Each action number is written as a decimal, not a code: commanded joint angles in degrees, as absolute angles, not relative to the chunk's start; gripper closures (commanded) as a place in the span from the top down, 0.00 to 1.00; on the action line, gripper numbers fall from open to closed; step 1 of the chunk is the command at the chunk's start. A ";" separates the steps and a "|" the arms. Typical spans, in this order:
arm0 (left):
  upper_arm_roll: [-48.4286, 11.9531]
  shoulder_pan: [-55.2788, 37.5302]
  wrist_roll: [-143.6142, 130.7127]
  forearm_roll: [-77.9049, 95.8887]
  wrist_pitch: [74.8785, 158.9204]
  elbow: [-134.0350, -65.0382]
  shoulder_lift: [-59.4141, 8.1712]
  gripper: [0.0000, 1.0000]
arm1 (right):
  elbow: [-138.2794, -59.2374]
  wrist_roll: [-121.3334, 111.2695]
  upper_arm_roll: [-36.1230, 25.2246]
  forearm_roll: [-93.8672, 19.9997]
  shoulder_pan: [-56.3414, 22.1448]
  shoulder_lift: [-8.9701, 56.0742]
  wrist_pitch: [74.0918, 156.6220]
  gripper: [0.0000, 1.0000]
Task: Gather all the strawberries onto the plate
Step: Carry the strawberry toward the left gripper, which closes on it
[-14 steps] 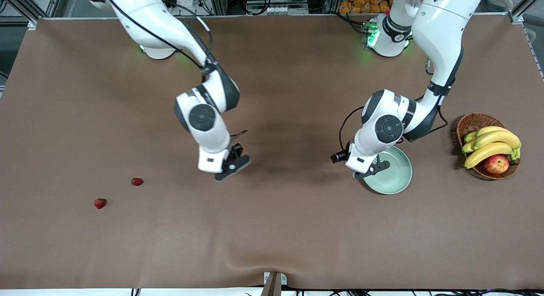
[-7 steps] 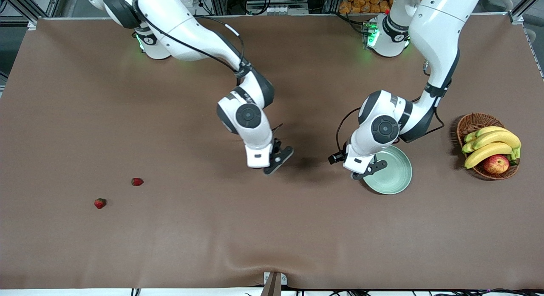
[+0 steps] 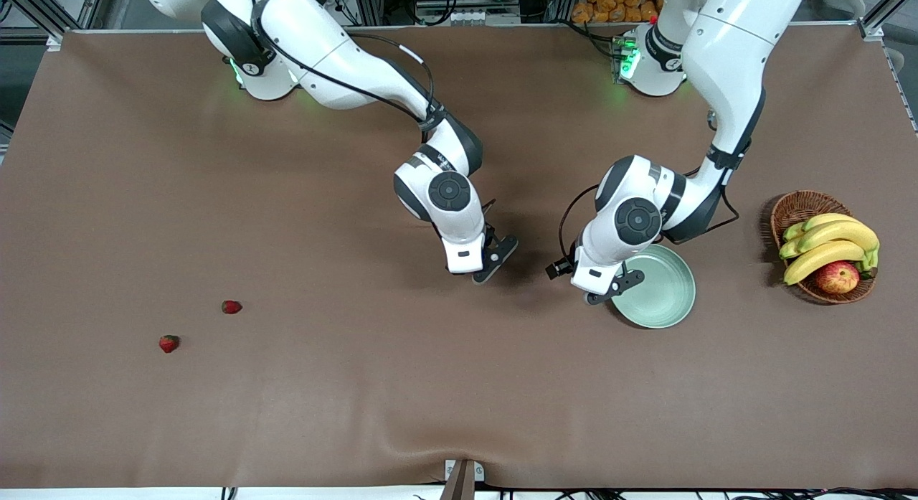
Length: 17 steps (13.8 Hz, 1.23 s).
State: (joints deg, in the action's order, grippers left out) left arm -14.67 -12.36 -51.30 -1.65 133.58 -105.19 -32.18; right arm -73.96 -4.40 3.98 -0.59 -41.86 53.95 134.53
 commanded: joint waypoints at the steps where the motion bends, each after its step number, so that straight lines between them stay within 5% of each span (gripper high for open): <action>1: -14.50 -12.74 -52.91 -1.94 133.68 -103.01 -33.57 0.89 | -71.81 -4.83 4.13 0.35 -41.75 53.45 133.68 1.00; 7: -14.50 -18.35 -68.17 -1.93 133.68 -94.68 -38.39 0.87 | -72.69 -4.13 3.87 0.00 -37.46 46.07 125.96 1.00; 12: -14.41 -24.33 -77.69 -2.28 133.68 -88.61 -43.24 0.68 | -72.51 -4.92 3.78 0.52 -24.11 44.38 125.16 1.00; 17: -13.28 -29.08 -82.97 -2.64 133.86 -84.46 -46.75 0.68 | -72.77 -21.75 3.52 3.78 -10.75 44.82 122.63 1.00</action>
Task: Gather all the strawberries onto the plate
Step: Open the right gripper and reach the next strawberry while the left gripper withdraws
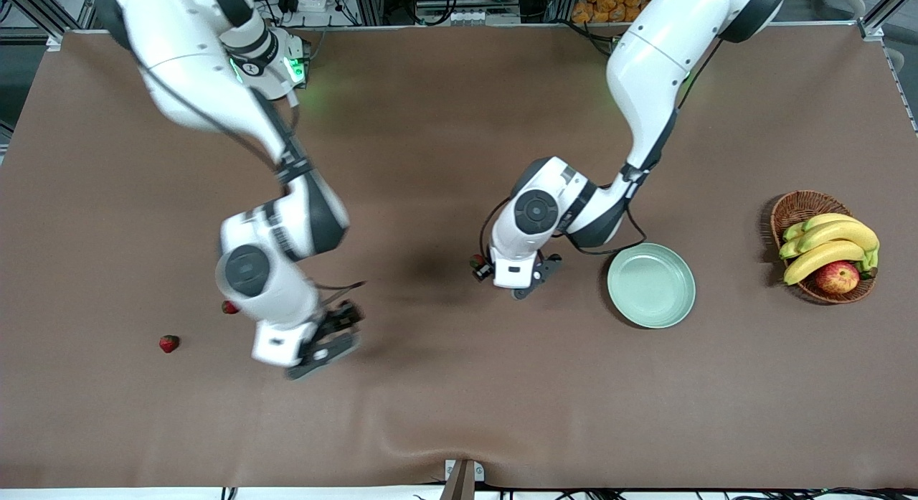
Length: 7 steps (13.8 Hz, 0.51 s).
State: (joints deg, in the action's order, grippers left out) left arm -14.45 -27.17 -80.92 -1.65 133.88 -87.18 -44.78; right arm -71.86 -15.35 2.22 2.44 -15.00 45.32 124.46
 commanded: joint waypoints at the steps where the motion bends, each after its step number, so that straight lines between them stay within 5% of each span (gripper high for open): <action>1: -13.10 -29.87 -82.97 -2.90 134.03 -84.55 -47.02 0.68 | -72.77 -26.15 3.52 3.78 -8.55 44.91 121.39 1.00; 7: -12.74 -30.67 -82.88 -2.90 134.91 -84.55 -48.42 0.64 | -78.12 -49.45 3.43 4.04 0.25 45.09 121.81 1.00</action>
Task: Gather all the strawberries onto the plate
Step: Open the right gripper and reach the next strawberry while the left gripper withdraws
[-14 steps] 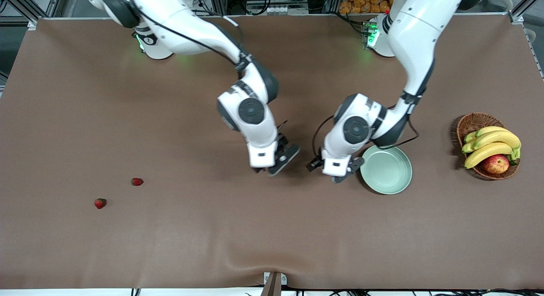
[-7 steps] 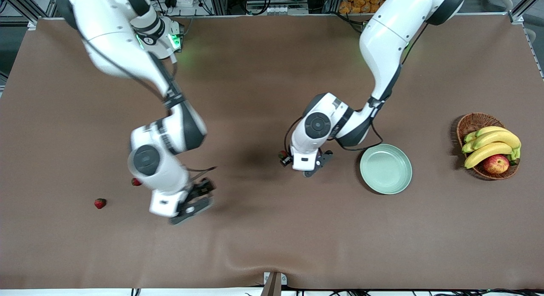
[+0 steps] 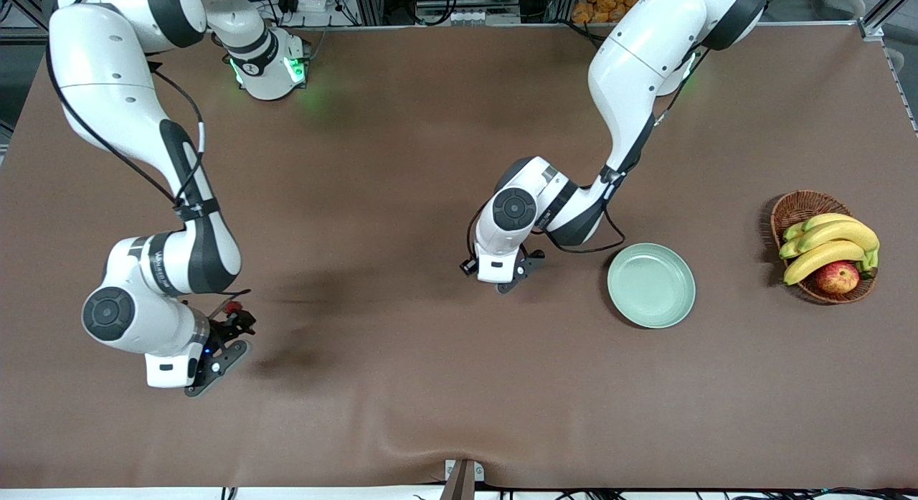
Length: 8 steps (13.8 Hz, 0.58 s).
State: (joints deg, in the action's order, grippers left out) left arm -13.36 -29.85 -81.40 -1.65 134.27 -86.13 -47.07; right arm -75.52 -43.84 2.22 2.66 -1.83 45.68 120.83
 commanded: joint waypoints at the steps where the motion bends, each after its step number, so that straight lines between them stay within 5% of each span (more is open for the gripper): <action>1: -12.74 -30.67 -82.88 -2.90 135.00 -84.55 -48.51 0.62 | -78.66 -52.88 3.43 4.04 1.05 45.17 121.73 1.00; 8: -12.74 -30.67 -82.71 -2.72 137.28 -84.46 -49.74 0.50 | -87.34 -62.75 3.34 7.82 2.81 43.17 126.46 1.00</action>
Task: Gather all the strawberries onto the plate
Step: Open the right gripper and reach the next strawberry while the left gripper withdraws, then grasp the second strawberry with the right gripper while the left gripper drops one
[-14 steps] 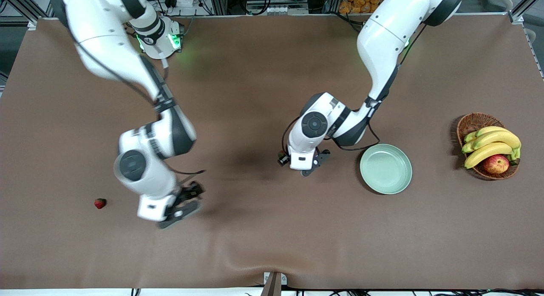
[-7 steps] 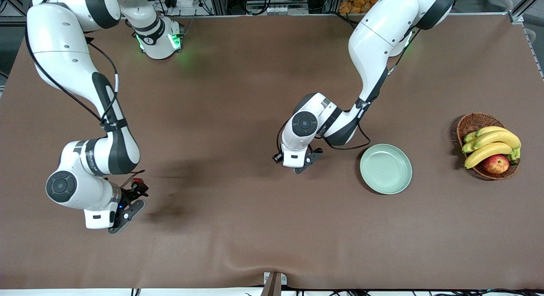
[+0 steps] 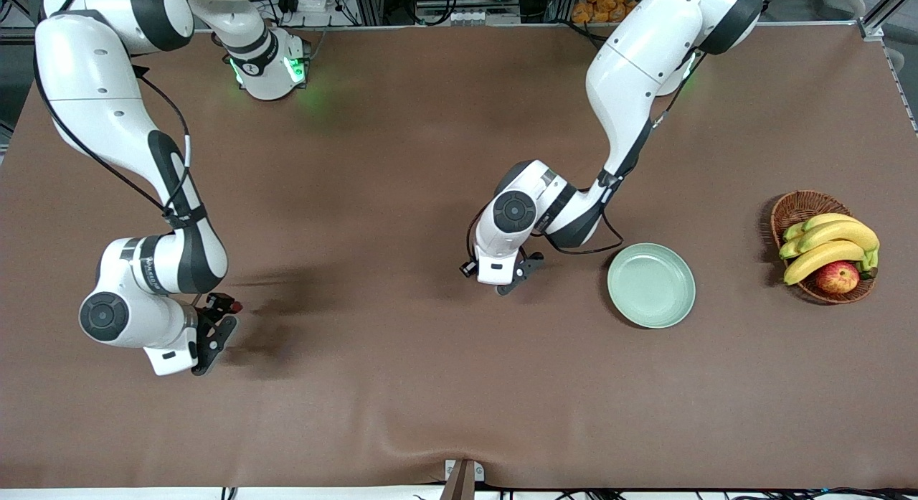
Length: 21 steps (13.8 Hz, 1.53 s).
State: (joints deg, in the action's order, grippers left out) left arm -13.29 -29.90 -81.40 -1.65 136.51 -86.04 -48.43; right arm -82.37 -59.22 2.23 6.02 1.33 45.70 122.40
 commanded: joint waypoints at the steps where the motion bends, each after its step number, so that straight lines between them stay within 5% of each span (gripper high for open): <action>1: -12.74 -30.67 -82.71 -2.72 137.63 -84.46 -49.75 0.48 | -89.71 -63.10 3.34 8.17 2.64 41.85 127.78 1.00; 8: -12.74 -30.59 -81.21 -2.90 137.99 -84.20 -49.66 0.00 | -97.73 -66.61 3.52 12.13 2.81 38.06 134.74 1.00; 13: -12.74 -28.05 -81.04 -3.08 136.33 -84.63 -45.89 0.00 | -98.61 -69.79 3.78 12.13 2.37 38.50 134.91 1.00; 21: -12.92 -14.70 -63.49 -3.08 112.61 -86.39 -36.57 0.00 | -99.92 -69.52 3.78 12.13 2.90 38.85 135.61 1.00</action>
